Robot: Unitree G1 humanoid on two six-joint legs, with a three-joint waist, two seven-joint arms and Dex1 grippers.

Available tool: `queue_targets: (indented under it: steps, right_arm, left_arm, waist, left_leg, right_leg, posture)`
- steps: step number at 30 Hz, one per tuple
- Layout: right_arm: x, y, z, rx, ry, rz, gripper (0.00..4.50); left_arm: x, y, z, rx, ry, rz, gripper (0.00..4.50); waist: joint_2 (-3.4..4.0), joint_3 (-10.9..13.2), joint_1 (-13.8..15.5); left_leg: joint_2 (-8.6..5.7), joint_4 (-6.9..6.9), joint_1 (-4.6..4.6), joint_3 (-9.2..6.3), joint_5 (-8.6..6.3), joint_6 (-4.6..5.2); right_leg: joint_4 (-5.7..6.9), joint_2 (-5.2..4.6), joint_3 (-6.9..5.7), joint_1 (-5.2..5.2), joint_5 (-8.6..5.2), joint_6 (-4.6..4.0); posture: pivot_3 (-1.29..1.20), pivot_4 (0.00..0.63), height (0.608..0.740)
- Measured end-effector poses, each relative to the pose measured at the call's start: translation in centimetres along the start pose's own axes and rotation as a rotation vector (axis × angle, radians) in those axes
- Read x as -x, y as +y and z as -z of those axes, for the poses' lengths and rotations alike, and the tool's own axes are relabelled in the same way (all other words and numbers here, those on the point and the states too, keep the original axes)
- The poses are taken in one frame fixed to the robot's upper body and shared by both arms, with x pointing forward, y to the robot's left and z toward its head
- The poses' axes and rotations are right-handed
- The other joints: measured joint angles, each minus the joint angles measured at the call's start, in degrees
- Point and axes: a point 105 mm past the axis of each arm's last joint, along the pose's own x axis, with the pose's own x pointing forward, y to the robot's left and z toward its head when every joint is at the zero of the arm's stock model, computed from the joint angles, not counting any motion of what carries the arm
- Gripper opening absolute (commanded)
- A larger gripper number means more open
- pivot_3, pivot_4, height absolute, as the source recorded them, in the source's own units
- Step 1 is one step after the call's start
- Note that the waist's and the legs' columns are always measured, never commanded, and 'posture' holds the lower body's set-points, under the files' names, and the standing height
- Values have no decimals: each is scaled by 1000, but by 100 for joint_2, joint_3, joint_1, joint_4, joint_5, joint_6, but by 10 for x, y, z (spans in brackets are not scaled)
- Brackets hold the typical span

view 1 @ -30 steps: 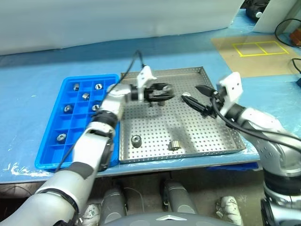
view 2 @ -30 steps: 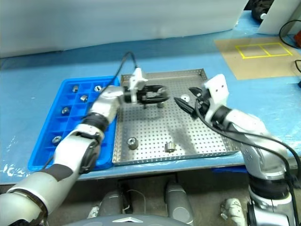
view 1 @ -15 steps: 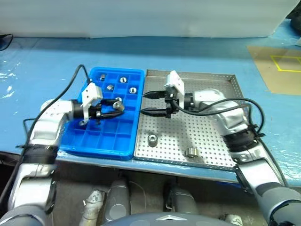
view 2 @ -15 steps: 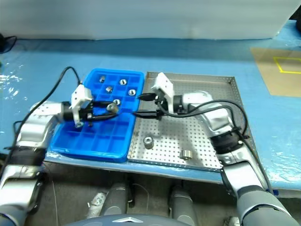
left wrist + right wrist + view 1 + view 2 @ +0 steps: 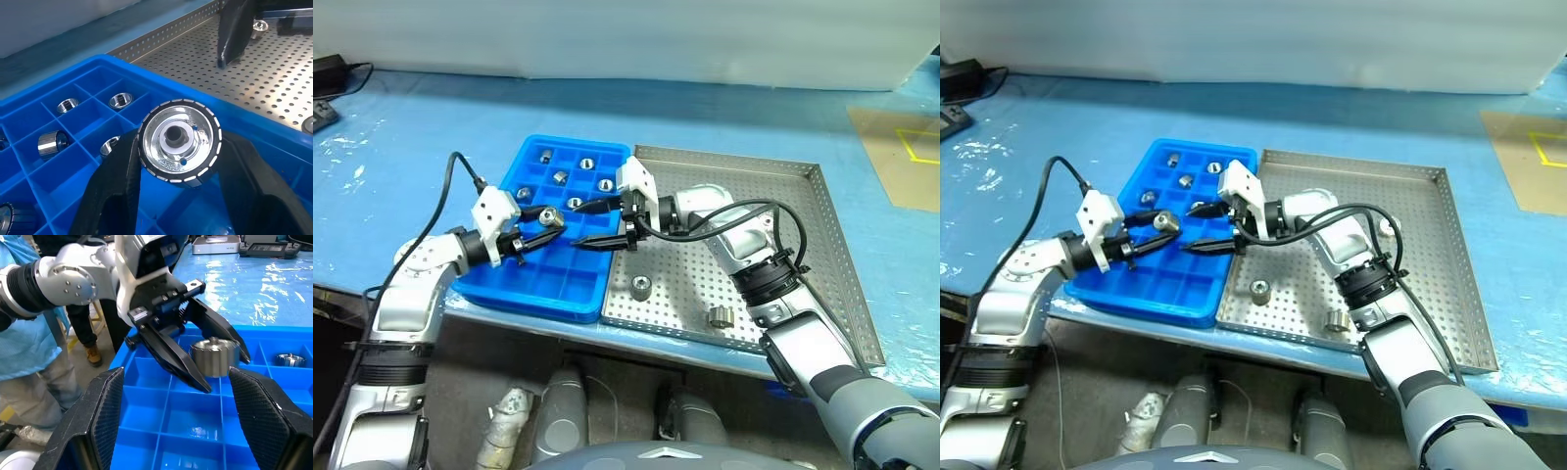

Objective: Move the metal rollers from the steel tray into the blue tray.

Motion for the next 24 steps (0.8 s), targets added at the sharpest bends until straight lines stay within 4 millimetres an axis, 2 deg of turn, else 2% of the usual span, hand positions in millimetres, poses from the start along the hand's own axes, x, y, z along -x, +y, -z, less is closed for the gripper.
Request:
queue_targets:
  steps: [3,8,11,14,17,21,24]
  right_arm:
    - [6,-2,7,-22,11,32,3506]
    - [17,-4,14,-46,28,87,3506]
    - [19,-3,14,-38,31,95,3506]
    - [20,-4,12,-33,26,106,3506]
    - [18,-4,10,-34,16,104,3506]
    - [12,-3,7,-42,0,65,3506]
    - [2,-1,-8,-10,-22,7,3506]
  left_arm:
    - [-6,5,-3,-41,-26,-16,1874]
    - [0,6,-2,-9,-26,9,1874]
    - [14,20,-3,1,3,-18,1874]
    - [41,45,4,-2,86,-84,1874]
    - [57,64,12,32,121,-159,1874]
    - [66,73,27,78,159,-195,1874]
    - [66,82,28,91,154,-217,1874]
  waist:
    - [-2,-1,-11]
    - [-2,-1,-49]
    - [-2,-1,-58]
    - [-2,-1,-82]
    - [-3,-1,-55]
    - [-6,1,-23]
    - [-10,0,-17]
  left_leg:
    - [-1,0,-2,1,-1,1]
    - [4,-1,-7,4,0,-2]
    - [18,-7,-8,8,14,-24]
    - [18,-6,-8,10,22,-38]
    - [18,-2,-5,8,26,-44]
    - [16,1,-5,5,26,-45]
    - [17,2,-5,2,28,-48]
  right_leg:
    - [1,2,-1,0,1,2]
    - [4,37,2,-18,3,5]
    - [26,55,1,-37,2,2]
    - [63,57,6,-57,-15,-25]
    - [81,55,6,-59,-18,-30]
    - [88,50,10,-63,-19,-31]
    - [96,51,10,-65,-19,-32]
  posture:
    - [190,150,740]
    - [166,150,740]
    - [169,150,740]
    - [178,150,740]
    - [185,150,740]
    - [181,150,740]
    - [178,150,740]
